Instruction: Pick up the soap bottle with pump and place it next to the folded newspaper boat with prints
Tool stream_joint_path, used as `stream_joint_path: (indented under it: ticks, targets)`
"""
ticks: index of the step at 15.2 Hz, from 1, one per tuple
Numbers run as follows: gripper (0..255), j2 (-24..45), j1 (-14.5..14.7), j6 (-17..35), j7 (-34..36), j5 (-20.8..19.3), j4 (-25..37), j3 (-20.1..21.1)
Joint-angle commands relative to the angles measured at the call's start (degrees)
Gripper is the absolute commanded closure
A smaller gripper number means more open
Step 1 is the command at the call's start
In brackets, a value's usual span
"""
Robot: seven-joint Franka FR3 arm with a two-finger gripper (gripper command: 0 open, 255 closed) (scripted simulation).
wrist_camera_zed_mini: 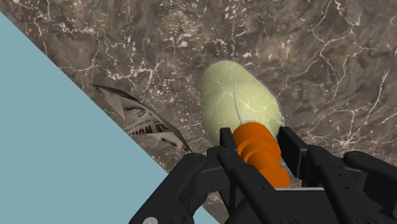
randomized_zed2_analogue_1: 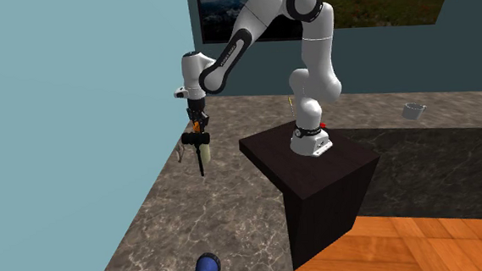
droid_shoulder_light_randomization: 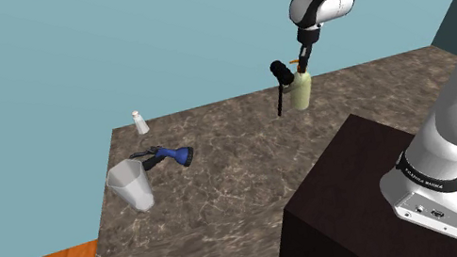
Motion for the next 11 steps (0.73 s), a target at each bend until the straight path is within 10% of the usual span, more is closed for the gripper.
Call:
stream_joint_path:
  ticks: [1,11]
  targets:
    - [0,0.0,0.0,0.0,0.0,0.0,0.0,0.0]
    - [0,-6.0,0.3,-7.2,2.7,-3.7,1.7,-0.2]
